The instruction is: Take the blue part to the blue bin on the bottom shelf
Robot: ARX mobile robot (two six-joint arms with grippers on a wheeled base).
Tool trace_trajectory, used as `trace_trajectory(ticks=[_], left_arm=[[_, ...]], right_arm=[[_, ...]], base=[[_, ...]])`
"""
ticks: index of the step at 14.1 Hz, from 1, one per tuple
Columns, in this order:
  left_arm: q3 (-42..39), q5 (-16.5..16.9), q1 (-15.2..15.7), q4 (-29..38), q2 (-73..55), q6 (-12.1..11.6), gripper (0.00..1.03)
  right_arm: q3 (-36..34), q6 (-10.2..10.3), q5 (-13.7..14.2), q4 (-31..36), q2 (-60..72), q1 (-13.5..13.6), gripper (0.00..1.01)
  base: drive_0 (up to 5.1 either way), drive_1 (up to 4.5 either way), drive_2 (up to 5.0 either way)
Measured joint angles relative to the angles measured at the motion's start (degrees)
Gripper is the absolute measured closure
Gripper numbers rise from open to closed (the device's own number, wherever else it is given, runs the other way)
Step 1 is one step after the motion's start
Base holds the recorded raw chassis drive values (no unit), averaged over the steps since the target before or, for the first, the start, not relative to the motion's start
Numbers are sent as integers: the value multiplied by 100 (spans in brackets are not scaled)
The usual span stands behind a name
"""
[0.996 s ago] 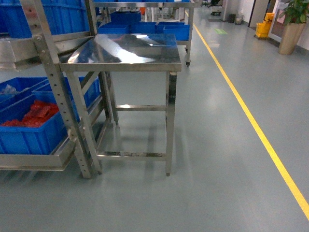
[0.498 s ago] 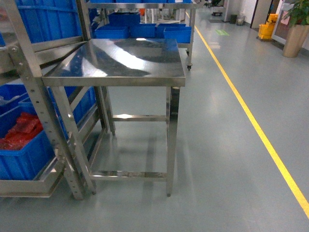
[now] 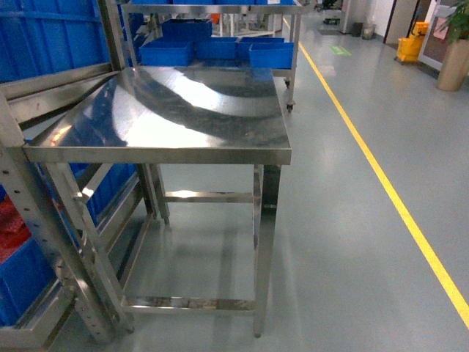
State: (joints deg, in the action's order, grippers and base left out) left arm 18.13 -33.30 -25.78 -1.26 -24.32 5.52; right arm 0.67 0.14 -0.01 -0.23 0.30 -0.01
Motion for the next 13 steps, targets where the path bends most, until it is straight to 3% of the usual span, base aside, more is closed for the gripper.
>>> trace_trajectory(ticks=[4, 9, 13], left_arm=[[0, 2, 0, 15, 4, 0, 60], [-7, 4, -4, 0, -7, 0, 60], [-7, 15, -15, 9, -4, -2, 60]], right_arm=[[0, 0, 0, -22, 0, 0, 3], [0, 2, 4, 15, 0, 0, 3], [0, 0, 2, -4, 0, 0, 3]], base=[[-6, 419, -431], [0, 0, 0], [-488, 257, 257]])
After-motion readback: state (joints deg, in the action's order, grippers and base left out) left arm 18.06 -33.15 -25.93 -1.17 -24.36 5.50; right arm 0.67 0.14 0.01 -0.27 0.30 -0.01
